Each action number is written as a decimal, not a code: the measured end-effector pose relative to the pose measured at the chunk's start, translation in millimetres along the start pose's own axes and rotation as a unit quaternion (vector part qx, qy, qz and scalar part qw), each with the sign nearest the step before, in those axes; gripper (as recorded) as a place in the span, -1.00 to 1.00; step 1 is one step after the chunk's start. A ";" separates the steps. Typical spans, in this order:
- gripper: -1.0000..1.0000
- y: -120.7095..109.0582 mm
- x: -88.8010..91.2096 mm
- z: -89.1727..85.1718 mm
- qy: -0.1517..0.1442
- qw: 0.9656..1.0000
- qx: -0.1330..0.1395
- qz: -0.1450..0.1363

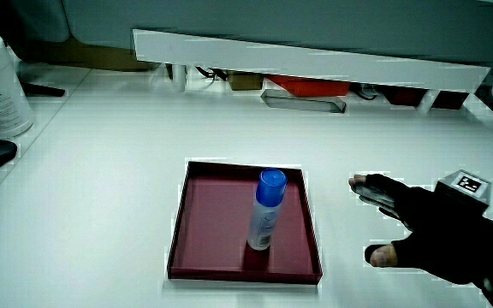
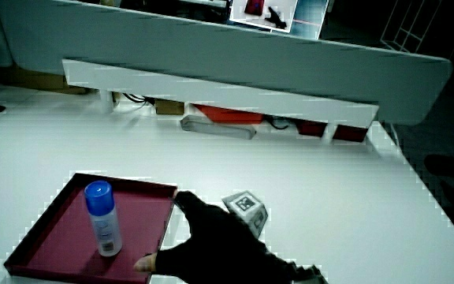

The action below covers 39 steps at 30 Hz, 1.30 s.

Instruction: Pick glue from plate

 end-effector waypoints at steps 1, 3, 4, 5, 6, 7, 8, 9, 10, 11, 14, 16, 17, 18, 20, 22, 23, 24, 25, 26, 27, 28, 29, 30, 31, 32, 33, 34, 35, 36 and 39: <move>0.00 4.4 -3.1 -1.1 0.010 1.000 -0.001 0.000; 0.00 14.3 -7.6 -2.4 0.023 0.999 -0.007 0.023; 0.00 19.3 -8.0 -2.8 0.022 0.999 -0.008 0.031; 0.00 24.9 -9.0 -3.5 0.027 0.998 -0.010 0.052; 0.00 29.6 -9.6 -4.5 0.036 0.997 -0.013 0.062; 0.00 34.3 -8.0 -4.8 0.032 0.998 -0.014 0.059; 0.00 38.0 -9.3 -5.8 0.039 0.998 -0.015 0.051; 0.00 42.2 -11.0 -6.8 0.041 0.998 -0.016 0.043; 0.00 46.5 -14.4 -8.4 0.051 0.997 -0.020 0.059; 0.00 51.5 -14.5 -9.8 0.051 0.996 -0.022 0.069; 0.00 62.8 -15.1 -13.8 0.059 0.997 -0.029 0.049; 0.00 68.2 -19.2 -16.8 0.070 0.996 -0.034 0.041; 0.00 73.2 -17.6 -18.6 0.074 0.995 -0.038 0.055; 0.00 78.1 -16.0 -20.3 0.077 0.994 -0.041 0.068; 0.00 83.6 -16.3 -23.3 0.084 0.992 -0.041 0.081; 0.00 89.6 -14.1 -25.9 0.085 0.992 -0.044 0.079; 0.00 91.5 -15.5 -27.4 0.092 0.991 -0.045 0.083; 0.00 94.6 -13.9 -28.5 0.088 0.991 -0.046 0.086; 0.00 96.7 -14.0 -29.5 0.086 0.992 -0.046 0.084; 0.00 98.5 -14.5 -30.5 0.086 0.992 -0.046 0.084; 0.00 99.8 -15.5 -31.7 0.087 0.991 -0.046 0.090; 0.00 101.2 -14.8 -32.7 0.089 0.991 -0.046 0.093; 0.00 102.7 -14.2 -33.3 0.086 0.991 -0.044 0.097; 0.00 103.4 -14.8 -34.0 0.087 0.991 -0.044 0.096; 0.00 104.6 -14.8 -34.7 0.090 0.990 -0.044 0.098; 0.00 105.5 -14.7 -34.8 0.089 0.990 -0.041 0.099; 0.00 106.7 -13.3 -34.9 0.090 0.990 -0.038 0.099; 0.00 106.6 -13.7 -34.8 0.092 0.990 -0.033 0.104; 0.00 107.1 -12.7 -34.3 0.092 0.990 -0.030 0.106; 0.05 106.9 -13.0 -33.9 0.098 0.989 -0.029 0.105; 0.20 108.2 -12.9 -33.5 0.101 0.989 -0.019 0.109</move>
